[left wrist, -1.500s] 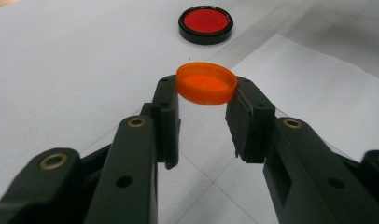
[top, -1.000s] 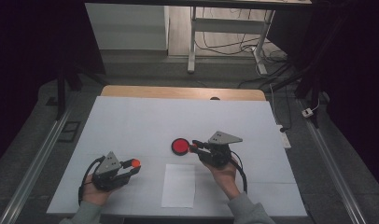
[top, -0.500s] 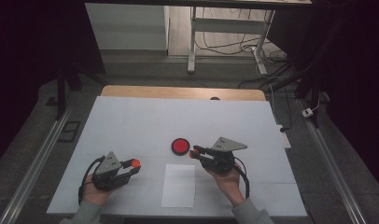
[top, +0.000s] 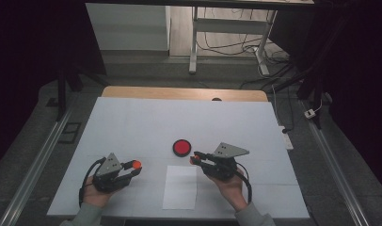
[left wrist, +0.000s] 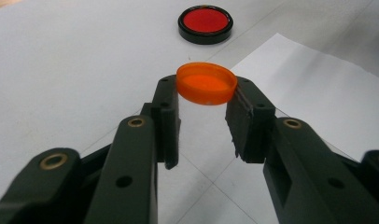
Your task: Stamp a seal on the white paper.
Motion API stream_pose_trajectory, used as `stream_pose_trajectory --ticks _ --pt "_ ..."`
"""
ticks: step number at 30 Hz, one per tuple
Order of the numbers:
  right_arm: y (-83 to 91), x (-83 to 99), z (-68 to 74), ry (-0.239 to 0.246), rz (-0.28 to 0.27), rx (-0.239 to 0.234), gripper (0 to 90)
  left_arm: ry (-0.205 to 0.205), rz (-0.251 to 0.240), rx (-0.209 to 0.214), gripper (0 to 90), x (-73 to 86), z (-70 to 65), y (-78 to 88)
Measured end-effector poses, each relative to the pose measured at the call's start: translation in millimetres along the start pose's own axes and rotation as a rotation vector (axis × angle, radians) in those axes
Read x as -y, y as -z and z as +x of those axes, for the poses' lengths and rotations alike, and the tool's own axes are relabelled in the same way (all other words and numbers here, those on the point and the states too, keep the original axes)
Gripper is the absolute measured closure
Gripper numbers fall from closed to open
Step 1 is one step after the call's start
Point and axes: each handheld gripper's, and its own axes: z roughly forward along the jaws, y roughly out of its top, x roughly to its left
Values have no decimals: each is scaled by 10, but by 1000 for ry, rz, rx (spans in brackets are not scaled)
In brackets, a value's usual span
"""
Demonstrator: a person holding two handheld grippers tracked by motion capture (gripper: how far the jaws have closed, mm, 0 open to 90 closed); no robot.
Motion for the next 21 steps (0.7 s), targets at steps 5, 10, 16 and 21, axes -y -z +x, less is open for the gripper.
stream_pose_trajectory --ticks 5,10,16,21 --pt "15 20 35 6 6 -11 725 1 -1 0 653 1 1 4" --pt "47 48 55 8 15 -16 724 -1 -1 -1 653 -1 -3 3" --pt "65 67 79 12 15 -23 724 1 0 -1 653 1 4 4" --pt "61 85 106 21 26 -29 724 2 -2 -1 653 2 5 7"
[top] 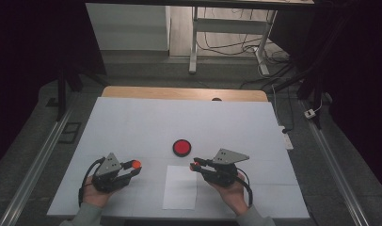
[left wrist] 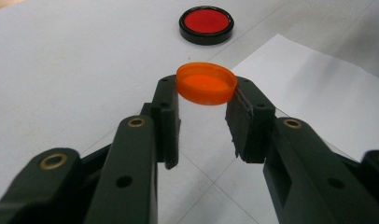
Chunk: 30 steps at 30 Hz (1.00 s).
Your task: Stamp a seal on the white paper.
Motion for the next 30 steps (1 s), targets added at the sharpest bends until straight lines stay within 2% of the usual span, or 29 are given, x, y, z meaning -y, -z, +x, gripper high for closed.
stream_pose_trajectory --ticks 14,30 --pt "-47 2 120 40 26 -12 724 -1 -1 0 653 -3 -5 2" --pt "-193 60 223 60 96 -50 724 -3 2 2 653 -3 -3 -2"
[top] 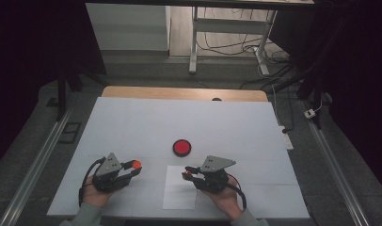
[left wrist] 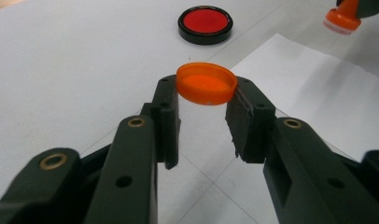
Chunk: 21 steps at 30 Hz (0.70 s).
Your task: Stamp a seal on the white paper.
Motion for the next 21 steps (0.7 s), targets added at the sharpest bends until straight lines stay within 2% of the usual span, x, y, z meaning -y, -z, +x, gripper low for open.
stream_pose_trajectory --ticks 8,21 --pt "-109 18 60 32 42 -7 724 1 -2 -3 653 -1 -1 3" --pt "-236 71 98 52 91 -7 724 -1 -1 -2 653 -2 -1 2"
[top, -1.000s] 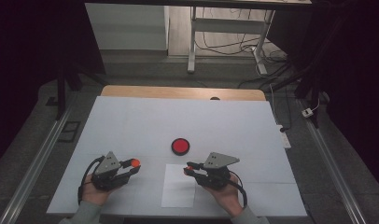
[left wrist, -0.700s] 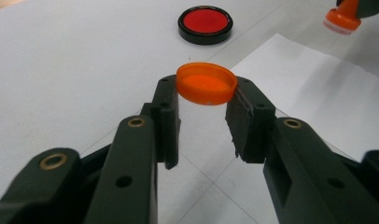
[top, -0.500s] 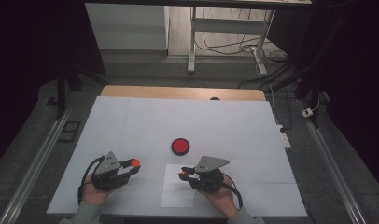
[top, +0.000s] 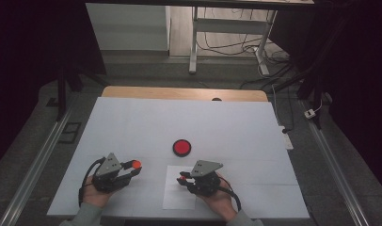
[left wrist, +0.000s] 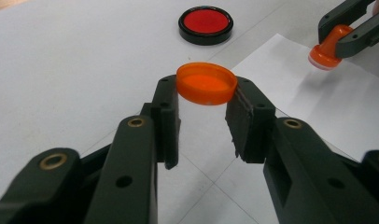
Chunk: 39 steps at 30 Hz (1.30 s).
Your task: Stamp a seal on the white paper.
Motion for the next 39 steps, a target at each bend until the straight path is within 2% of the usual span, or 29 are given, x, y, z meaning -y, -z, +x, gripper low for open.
stream_pose_trajectory --ticks 21,30,39 --pt "-108 42 0 20 48 20 724 -1 1 0 652 0 -2 -4" --pt "-166 70 26 55 85 33 724 0 0 0 652 2 0 -2" --pt "-178 88 4 34 76 25 726 0 0 0 652 2 -2 -3"
